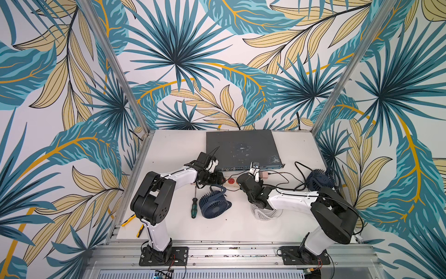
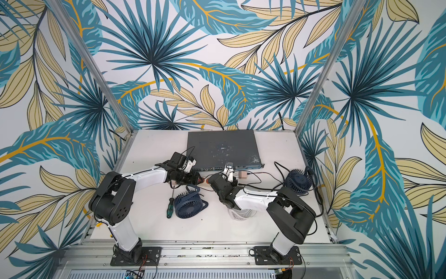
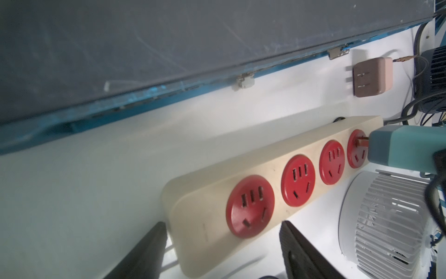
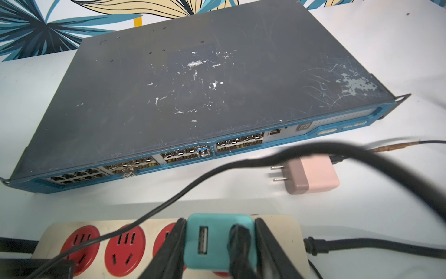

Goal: Plug the desk fan into the power strip
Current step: Insert the plug into the socket.

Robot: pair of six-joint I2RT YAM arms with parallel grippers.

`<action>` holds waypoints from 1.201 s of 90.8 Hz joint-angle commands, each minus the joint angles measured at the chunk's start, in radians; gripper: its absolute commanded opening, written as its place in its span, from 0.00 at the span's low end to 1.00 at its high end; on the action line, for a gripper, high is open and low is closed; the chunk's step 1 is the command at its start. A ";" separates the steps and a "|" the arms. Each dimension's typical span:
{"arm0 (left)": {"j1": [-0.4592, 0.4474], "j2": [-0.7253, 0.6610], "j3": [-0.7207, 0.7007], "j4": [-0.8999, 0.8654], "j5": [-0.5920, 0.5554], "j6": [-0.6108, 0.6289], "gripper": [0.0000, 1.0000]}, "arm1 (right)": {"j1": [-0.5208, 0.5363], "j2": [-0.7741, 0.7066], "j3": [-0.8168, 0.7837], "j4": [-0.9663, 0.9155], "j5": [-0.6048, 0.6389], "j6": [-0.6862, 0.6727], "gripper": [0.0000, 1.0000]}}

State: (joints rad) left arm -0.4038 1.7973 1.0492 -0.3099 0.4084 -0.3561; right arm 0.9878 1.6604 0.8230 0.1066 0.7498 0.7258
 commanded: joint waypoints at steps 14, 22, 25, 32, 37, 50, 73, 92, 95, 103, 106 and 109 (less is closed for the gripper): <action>0.009 -0.033 -0.017 0.023 0.013 0.003 0.77 | 0.023 0.168 -0.076 -0.325 -0.330 0.018 0.00; 0.010 -0.033 -0.018 0.023 0.014 0.002 0.77 | 0.028 0.175 -0.092 -0.340 -0.337 0.035 0.00; 0.010 -0.034 -0.018 0.024 0.014 0.002 0.77 | 0.033 0.172 -0.101 -0.345 -0.335 0.043 0.00; 0.010 -0.035 -0.018 0.023 0.015 0.002 0.77 | 0.034 0.154 -0.139 -0.324 -0.350 0.062 0.00; 0.010 -0.035 -0.020 0.023 0.015 0.002 0.77 | 0.027 0.144 -0.164 -0.285 -0.376 0.061 0.00; 0.011 -0.032 -0.021 0.023 0.019 -0.002 0.76 | 0.020 0.253 -0.087 -0.332 -0.409 0.044 0.00; 0.013 -0.053 -0.024 0.038 0.011 0.000 0.76 | 0.053 0.247 -0.154 -0.310 -0.428 0.108 0.00; 0.014 -0.181 -0.020 0.037 -0.100 0.021 0.85 | 0.054 0.067 -0.082 -0.349 -0.305 0.075 0.31; 0.016 -0.211 -0.021 0.006 -0.134 0.025 0.88 | 0.054 0.036 -0.062 -0.354 -0.287 0.063 0.47; 0.025 -0.300 -0.038 -0.032 -0.226 0.019 0.94 | 0.052 -0.046 -0.021 -0.355 -0.255 0.028 0.66; 0.032 -0.335 -0.050 -0.043 -0.258 0.010 0.96 | 0.052 -0.076 -0.010 -0.358 -0.243 0.020 0.74; 0.038 -0.371 -0.066 -0.053 -0.294 -0.005 0.98 | 0.052 -0.106 -0.006 -0.355 -0.236 0.010 0.80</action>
State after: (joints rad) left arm -0.3874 1.5326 1.0264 -0.3134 0.2657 -0.3462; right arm 1.0309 1.6257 0.8112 -0.0662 0.5999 0.7490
